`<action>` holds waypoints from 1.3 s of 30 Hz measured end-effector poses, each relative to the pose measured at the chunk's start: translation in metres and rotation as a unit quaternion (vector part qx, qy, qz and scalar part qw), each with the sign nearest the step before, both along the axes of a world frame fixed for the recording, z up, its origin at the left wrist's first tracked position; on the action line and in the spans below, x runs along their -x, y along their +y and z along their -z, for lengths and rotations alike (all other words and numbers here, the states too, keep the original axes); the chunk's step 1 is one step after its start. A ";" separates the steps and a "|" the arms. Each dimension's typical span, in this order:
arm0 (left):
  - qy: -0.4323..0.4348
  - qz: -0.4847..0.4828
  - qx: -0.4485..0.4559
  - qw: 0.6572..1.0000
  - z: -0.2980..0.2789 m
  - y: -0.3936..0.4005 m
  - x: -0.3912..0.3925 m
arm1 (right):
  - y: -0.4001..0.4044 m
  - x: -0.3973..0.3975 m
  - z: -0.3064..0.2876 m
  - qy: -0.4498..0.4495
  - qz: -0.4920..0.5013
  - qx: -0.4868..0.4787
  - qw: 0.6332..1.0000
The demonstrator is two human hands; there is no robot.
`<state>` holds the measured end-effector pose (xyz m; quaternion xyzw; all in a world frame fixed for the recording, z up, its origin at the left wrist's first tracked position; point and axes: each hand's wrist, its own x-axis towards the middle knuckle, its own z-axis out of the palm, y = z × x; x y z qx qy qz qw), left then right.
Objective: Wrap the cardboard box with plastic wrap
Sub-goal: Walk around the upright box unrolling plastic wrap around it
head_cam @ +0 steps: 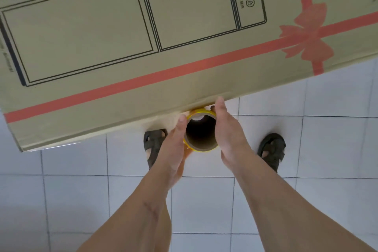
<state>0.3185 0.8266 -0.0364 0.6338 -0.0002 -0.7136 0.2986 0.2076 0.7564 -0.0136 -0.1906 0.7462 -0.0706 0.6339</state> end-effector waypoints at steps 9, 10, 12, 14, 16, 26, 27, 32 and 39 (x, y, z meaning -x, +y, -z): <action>-0.063 0.010 -0.007 0.998 0.003 -0.013 0.030 | 0.000 0.041 0.010 -0.045 -0.043 0.029 0.998; -0.063 0.007 -0.007 0.998 0.003 -0.015 0.030 | 0.004 0.041 0.011 -0.057 -0.054 0.027 0.997; -0.062 0.012 -0.001 0.998 0.004 -0.019 0.033 | 0.007 0.041 0.014 -0.064 -0.055 0.027 0.996; -0.062 0.020 0.002 0.998 0.004 -0.021 0.038 | -0.002 0.044 0.012 -0.054 -0.039 0.028 0.997; -0.056 0.004 -0.004 0.998 0.004 -0.023 0.045 | -0.013 0.050 0.007 -0.043 -0.032 0.034 0.998; -0.058 -0.008 -0.014 0.998 0.009 -0.032 0.078 | -0.012 0.077 0.005 -0.041 -0.054 0.050 0.996; -0.061 -0.010 -0.013 0.998 0.009 -0.036 0.078 | -0.011 0.078 0.005 -0.045 -0.054 0.051 0.996; -0.057 0.043 -0.012 0.997 0.010 -0.043 0.085 | -0.025 0.090 0.002 0.006 -0.037 0.064 0.997; -0.022 0.032 -0.053 0.998 0.008 -0.051 0.114 | -0.039 0.107 0.000 0.029 -0.023 0.107 0.994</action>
